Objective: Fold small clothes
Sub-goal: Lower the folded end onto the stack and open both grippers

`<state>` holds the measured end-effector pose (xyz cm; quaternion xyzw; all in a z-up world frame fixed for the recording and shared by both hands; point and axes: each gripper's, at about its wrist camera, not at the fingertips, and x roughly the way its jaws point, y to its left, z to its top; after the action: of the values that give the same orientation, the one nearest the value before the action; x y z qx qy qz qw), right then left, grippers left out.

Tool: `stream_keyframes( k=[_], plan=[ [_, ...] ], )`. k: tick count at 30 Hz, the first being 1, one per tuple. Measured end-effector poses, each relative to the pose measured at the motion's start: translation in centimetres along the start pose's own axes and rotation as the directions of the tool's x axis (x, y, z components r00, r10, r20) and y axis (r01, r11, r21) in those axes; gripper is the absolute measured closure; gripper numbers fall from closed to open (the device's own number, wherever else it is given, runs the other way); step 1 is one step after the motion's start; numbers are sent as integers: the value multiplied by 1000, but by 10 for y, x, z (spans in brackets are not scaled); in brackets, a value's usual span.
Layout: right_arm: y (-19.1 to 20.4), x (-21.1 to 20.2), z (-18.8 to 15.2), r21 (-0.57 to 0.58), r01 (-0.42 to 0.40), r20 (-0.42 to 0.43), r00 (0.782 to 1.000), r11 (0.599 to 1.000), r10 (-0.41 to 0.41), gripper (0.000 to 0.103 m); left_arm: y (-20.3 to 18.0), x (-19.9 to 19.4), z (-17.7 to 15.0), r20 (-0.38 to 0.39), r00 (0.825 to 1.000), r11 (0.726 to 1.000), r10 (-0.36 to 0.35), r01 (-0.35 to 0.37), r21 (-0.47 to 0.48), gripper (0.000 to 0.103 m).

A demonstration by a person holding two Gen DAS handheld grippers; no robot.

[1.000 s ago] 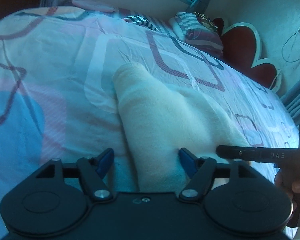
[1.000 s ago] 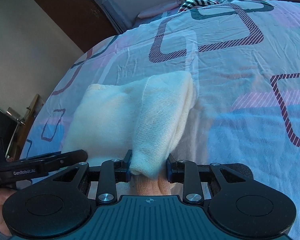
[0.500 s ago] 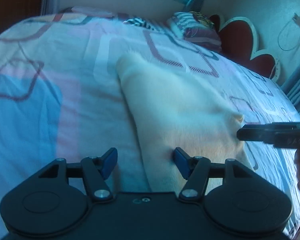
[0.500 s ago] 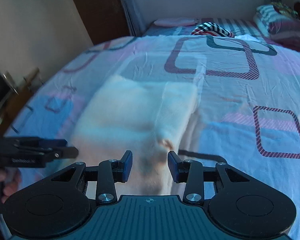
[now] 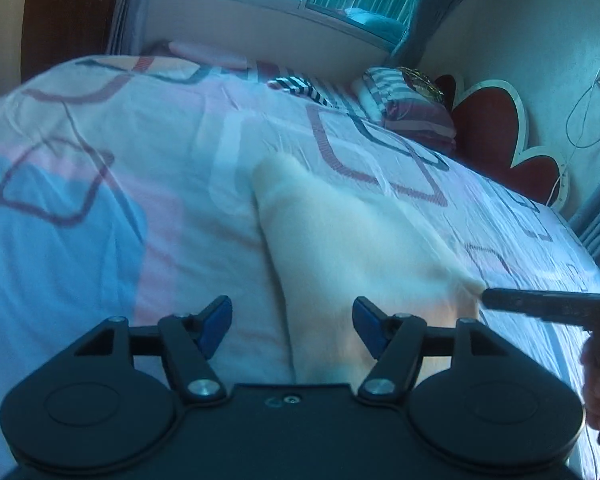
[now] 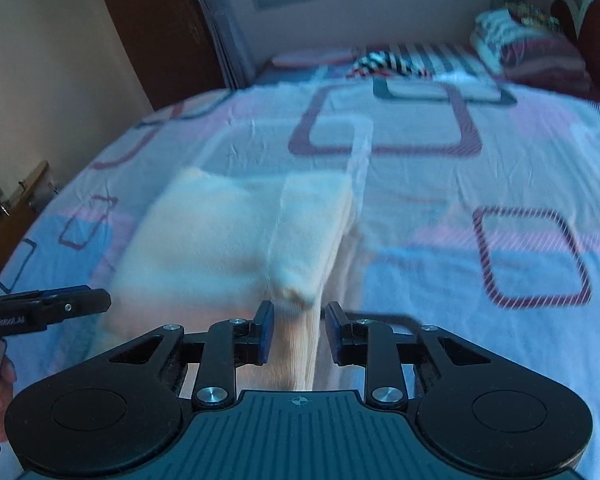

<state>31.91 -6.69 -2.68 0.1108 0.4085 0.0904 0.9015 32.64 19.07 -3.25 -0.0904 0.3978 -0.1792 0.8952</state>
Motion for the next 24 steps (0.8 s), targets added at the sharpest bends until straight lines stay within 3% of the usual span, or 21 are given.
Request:
stream_keyframes(
  k=[3, 7, 9, 17, 24],
  plan=[
    [2, 9, 14, -10, -10, 13, 1000, 1000, 10, 75, -7, 17, 15, -15, 999, 999, 34, -33, 32, 39],
    [-4, 49, 20, -10, 44, -75, 996, 999, -45, 75, -6, 43, 24, -73, 995, 997, 68, -66, 30, 31],
    [-13, 57, 18, 24, 49, -79, 996, 999, -47, 75, -3, 47, 22, -72, 995, 997, 73, -71, 20, 28],
    [-19, 44, 15, 37, 23, -76, 997, 999, -20, 75, -19, 29, 13, -42, 989, 989, 139, -137, 55, 29],
    [-12, 8, 5, 22, -8, -30, 1000, 1000, 8, 75, -39, -2, 2, 10, 985, 981, 175, -175, 89, 31]
  ],
)
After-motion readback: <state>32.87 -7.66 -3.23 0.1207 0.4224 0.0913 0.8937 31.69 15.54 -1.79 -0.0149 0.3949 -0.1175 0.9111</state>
